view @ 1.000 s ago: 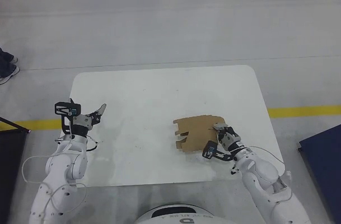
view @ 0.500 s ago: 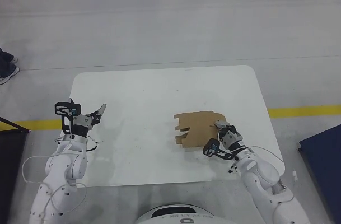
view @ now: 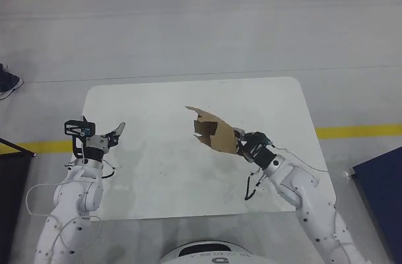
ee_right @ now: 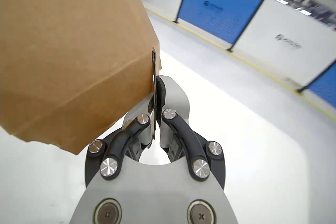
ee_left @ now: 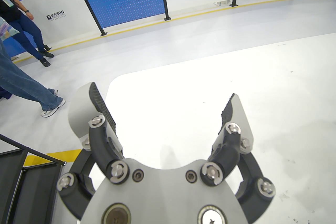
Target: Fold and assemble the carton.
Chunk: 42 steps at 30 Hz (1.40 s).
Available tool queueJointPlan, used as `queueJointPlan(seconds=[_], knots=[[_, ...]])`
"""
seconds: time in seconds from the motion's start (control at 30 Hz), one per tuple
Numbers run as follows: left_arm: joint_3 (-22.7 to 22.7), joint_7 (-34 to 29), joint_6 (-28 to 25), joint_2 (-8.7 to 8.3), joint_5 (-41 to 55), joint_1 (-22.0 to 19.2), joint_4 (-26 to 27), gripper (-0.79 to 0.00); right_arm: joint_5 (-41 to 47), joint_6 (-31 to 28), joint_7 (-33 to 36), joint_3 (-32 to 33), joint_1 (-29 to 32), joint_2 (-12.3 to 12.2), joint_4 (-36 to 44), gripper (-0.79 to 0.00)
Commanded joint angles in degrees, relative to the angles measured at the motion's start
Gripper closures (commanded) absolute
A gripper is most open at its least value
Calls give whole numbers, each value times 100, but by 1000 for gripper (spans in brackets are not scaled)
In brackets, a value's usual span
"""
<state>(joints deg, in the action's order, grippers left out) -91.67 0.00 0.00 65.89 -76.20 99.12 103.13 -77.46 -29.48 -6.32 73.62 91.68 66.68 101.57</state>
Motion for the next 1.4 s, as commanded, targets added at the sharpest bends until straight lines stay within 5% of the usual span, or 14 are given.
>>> queueJointPlan(seconds=[0.0,0.17,0.4,0.6,0.7,0.97,1.13,1.37], knots=[[0,0,0,0,0,0,0,-785,1041,-751,260,-77,-91,0,-101,0],[0,0,0,0,0,0,0,-785,3495,-1903,1227,-305,-239,-24,-386,0],[0,0,0,0,0,0,0,-785,6930,-1499,2984,-473,-708,-121,-714,0],[0,0,0,0,0,0,0,-785,8563,-1130,3602,-494,-1043,-139,-1063,0],[0,0,0,0,0,0,0,-785,8691,-1141,3716,-450,-1142,-147,-1164,0],[0,0,0,0,0,0,0,-785,8043,-1210,3517,-311,-1184,-159,-1203,0],[0,0,0,0,0,0,0,-785,5942,-1118,2581,-29,-1037,-161,-862,0],[0,0,0,0,0,0,0,-785,2353,213,1301,79,-695,-158,-147,0]])
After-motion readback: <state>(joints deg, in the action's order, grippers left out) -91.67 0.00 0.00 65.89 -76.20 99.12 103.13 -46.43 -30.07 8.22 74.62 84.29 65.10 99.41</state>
